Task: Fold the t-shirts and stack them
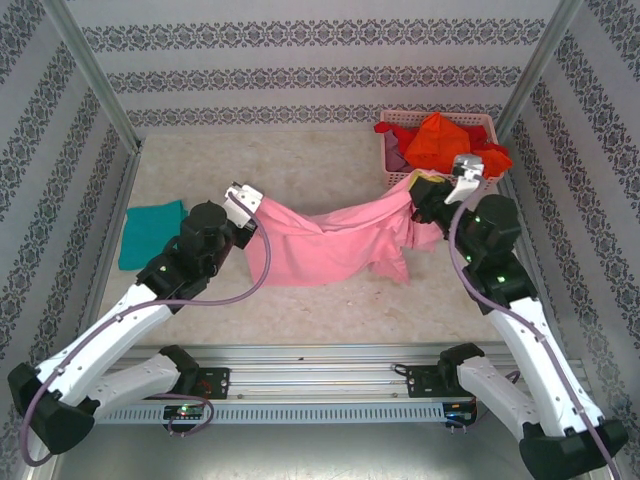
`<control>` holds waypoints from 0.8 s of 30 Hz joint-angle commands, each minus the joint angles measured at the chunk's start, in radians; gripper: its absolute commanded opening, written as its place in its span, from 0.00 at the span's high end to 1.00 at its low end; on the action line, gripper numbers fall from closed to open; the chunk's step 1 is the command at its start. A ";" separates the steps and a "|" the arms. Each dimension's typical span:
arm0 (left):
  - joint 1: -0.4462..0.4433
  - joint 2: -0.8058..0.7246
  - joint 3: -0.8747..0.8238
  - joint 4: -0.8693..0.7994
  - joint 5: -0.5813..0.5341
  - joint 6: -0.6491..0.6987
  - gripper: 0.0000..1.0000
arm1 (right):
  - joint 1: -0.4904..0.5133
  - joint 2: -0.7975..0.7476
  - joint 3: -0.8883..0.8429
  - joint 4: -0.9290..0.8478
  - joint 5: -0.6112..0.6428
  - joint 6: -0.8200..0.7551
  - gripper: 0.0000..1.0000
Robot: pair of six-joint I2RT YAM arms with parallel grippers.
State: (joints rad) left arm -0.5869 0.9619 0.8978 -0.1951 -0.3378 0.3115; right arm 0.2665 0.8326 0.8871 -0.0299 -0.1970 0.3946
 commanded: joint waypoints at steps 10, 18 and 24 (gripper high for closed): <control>0.280 0.344 -0.039 0.203 0.142 -0.182 1.00 | 0.035 0.478 0.087 0.093 0.063 -0.027 1.00; 0.405 0.677 0.140 0.339 0.207 -0.249 1.00 | 0.037 0.876 0.363 0.151 0.055 -0.018 1.00; 0.465 0.864 0.342 0.304 0.193 -0.361 0.79 | 0.027 1.126 0.618 0.177 0.074 -0.011 0.52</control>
State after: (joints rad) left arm -0.1452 1.7847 1.1660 0.0681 -0.1387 0.0395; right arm 0.2974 1.9095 1.4162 0.0986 -0.1390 0.3897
